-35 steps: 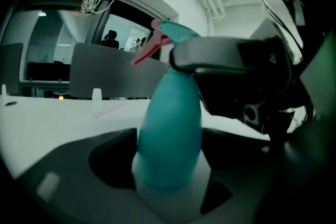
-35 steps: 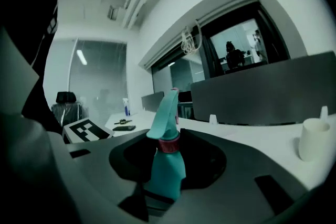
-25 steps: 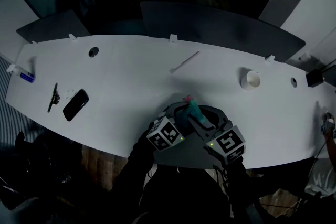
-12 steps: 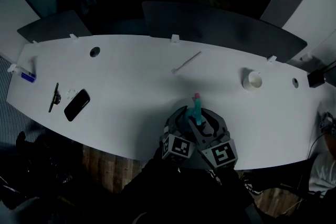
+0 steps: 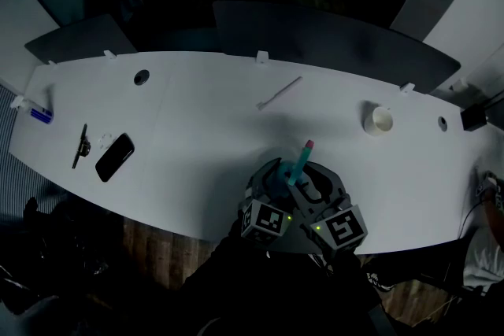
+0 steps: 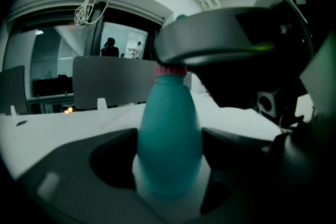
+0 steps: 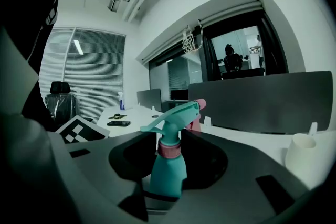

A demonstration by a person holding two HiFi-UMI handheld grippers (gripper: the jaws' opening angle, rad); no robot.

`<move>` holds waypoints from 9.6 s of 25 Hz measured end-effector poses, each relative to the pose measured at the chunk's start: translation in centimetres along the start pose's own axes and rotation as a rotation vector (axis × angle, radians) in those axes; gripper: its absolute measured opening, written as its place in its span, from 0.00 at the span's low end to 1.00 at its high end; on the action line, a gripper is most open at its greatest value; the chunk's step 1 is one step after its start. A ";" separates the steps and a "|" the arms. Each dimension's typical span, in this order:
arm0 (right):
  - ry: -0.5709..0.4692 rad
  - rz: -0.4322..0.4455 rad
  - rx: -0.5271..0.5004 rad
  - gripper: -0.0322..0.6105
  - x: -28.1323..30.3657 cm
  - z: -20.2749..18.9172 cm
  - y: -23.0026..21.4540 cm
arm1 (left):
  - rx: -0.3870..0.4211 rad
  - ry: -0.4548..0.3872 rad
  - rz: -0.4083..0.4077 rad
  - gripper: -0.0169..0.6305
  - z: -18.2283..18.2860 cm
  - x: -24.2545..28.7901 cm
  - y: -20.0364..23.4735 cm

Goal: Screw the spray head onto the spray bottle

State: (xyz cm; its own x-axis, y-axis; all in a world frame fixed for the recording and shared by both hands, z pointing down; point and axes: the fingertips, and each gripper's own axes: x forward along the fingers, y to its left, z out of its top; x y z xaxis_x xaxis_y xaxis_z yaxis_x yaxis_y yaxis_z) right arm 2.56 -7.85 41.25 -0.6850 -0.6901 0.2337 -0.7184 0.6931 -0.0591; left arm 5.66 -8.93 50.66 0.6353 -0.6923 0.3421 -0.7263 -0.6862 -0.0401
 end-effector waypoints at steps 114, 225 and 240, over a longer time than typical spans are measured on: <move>-0.247 -0.021 0.045 0.25 -2.6 -0.5 -1.1 | -0.167 -0.089 -0.066 0.58 1.0 -0.5 -1.6; -0.256 -0.026 0.052 0.26 -3.8 -1.9 -0.9 | -0.183 -0.127 -0.141 0.60 1.4 -0.4 -3.2; -0.067 0.098 -0.122 0.26 -3.8 -1.3 0.0 | -0.143 -0.102 -0.208 0.61 1.0 -0.5 -3.4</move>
State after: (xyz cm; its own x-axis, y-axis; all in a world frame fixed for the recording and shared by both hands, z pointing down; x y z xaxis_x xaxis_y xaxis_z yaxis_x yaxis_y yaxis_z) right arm 5.30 -4.96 41.58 -0.7603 -0.6277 0.1674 -0.6308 0.7749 0.0404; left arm 8.06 -6.47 49.66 0.7928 -0.5635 0.2323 -0.6022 -0.7829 0.1562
